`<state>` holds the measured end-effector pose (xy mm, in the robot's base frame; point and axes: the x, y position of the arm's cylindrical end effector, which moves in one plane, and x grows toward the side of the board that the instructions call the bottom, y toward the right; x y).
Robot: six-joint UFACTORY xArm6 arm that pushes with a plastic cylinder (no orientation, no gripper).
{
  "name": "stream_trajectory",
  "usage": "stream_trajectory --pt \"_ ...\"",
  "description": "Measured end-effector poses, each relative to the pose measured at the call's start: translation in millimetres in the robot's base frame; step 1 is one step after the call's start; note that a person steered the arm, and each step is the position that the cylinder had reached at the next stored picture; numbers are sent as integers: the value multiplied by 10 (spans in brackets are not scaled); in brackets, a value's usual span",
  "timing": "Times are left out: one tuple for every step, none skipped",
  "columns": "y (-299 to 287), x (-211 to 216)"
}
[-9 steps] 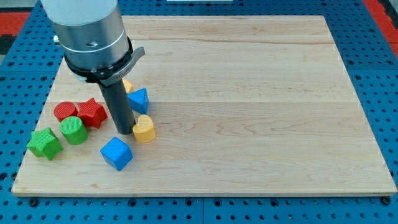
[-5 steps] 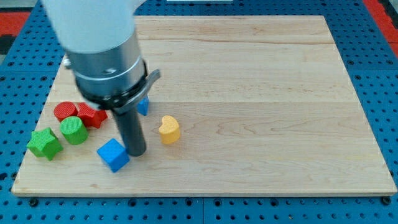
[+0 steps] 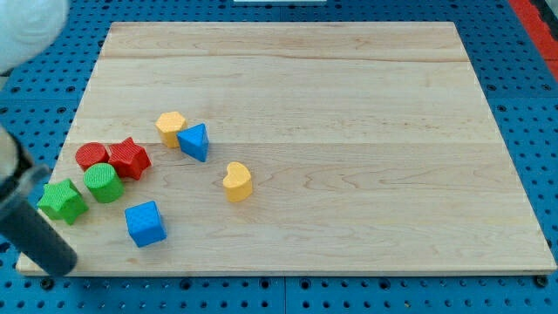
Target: Push the red star into the yellow hexagon
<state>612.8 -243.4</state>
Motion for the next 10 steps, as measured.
stream_trajectory --pt "4 -201" --pt "3 -466" --pt "3 -702" --pt "27 -918" --pt "138 -1099" --pt "303 -1307" --pt "583 -1552" --pt "886 -1763" --pt "1183 -1973" --pt "1423 -2053"
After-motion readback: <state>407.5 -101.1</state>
